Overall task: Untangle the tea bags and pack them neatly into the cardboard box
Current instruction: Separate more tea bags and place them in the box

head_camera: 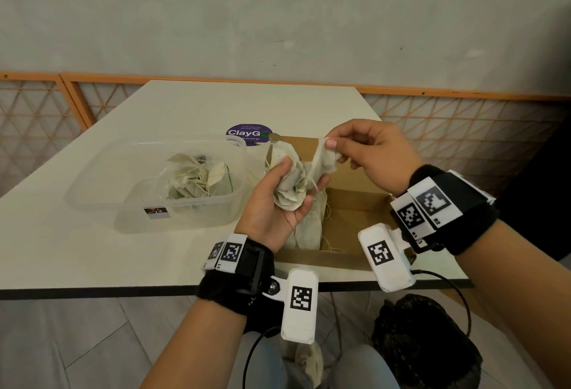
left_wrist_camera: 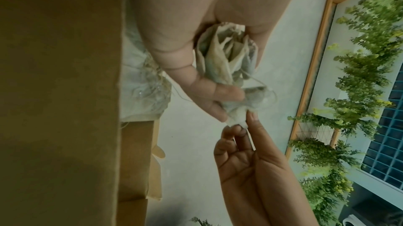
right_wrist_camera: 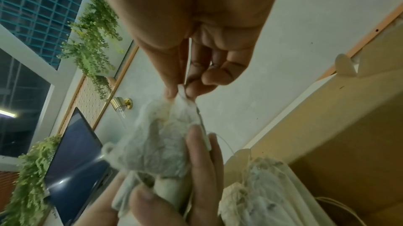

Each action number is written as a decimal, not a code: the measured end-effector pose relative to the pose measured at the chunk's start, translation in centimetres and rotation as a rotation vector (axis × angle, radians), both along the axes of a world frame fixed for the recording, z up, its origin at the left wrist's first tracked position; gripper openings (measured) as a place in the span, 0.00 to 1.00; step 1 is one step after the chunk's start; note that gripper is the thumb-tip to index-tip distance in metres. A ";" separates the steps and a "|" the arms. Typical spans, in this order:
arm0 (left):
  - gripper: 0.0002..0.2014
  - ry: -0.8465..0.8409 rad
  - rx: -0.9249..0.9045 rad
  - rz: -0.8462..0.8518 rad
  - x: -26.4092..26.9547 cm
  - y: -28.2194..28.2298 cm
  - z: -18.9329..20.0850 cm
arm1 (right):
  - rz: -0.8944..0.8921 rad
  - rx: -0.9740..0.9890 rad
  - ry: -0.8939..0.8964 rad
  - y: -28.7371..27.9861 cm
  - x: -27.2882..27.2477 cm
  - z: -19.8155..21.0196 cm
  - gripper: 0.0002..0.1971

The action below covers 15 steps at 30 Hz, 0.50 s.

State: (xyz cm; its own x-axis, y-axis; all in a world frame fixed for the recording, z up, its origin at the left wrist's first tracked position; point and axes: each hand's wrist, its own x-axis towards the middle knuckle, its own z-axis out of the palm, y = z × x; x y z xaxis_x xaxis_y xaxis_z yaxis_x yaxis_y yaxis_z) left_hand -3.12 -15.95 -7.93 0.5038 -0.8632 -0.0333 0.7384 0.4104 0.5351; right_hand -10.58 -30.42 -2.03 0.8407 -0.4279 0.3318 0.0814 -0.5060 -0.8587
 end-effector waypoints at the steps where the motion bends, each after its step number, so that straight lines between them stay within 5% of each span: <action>1: 0.11 -0.004 0.001 -0.009 0.0 0.0 0.0 | -0.002 0.007 -0.006 0.0 0.0 0.1 0.05; 15: 0.25 -0.022 0.069 0.006 0.3 -0.1 -0.5 | -0.084 -0.037 0.148 -1.6 -0.2 0.2 0.06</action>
